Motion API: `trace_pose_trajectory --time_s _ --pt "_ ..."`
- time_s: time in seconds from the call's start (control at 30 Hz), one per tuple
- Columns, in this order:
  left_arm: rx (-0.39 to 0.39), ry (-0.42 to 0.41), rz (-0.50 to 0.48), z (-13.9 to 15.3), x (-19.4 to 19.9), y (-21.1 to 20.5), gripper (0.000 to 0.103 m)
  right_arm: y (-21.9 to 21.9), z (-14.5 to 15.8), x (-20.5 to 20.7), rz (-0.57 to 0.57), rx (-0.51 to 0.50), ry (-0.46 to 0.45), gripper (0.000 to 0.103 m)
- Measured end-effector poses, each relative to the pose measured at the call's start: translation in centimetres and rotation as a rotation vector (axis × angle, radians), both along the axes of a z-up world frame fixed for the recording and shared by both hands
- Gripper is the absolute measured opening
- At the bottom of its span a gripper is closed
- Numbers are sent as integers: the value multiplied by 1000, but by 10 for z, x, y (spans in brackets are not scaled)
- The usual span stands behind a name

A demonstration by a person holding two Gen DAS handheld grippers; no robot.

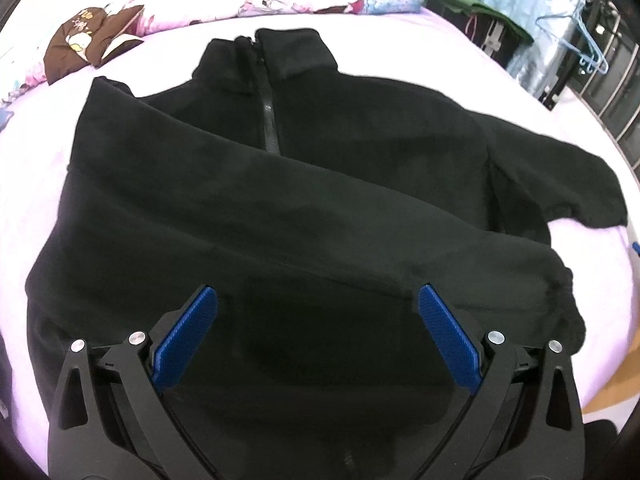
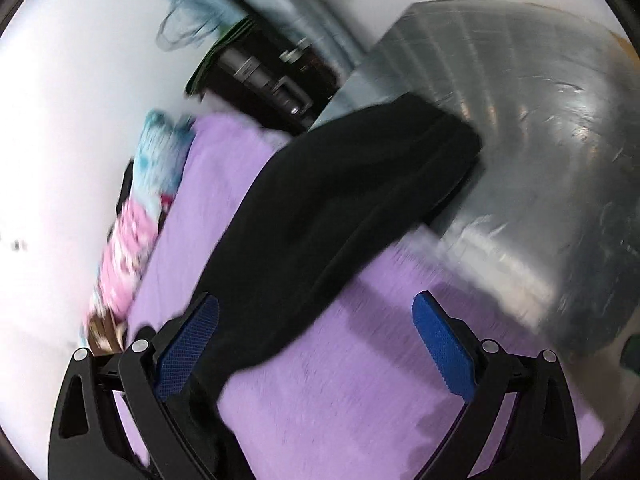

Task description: Fold large clothes

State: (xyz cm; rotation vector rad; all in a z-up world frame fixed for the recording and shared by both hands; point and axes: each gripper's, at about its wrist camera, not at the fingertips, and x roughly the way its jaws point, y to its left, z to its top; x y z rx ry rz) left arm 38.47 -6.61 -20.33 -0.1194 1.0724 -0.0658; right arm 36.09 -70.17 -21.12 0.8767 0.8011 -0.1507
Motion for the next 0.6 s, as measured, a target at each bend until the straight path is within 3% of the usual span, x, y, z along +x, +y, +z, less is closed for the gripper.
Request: trace_pose_trajectory --time_s 0.1,0.2,0.6 --pt "1 10 -9 -5 2 -8 97 -16 0 12 -40 23 -2 95" --pt "14 14 -16 -9 3 -13 97 -34 -7 22 -68 64 35 77" --pt "4 18 -9 -17 5 -17 97 -52 -39 40 -127 168 73 76"
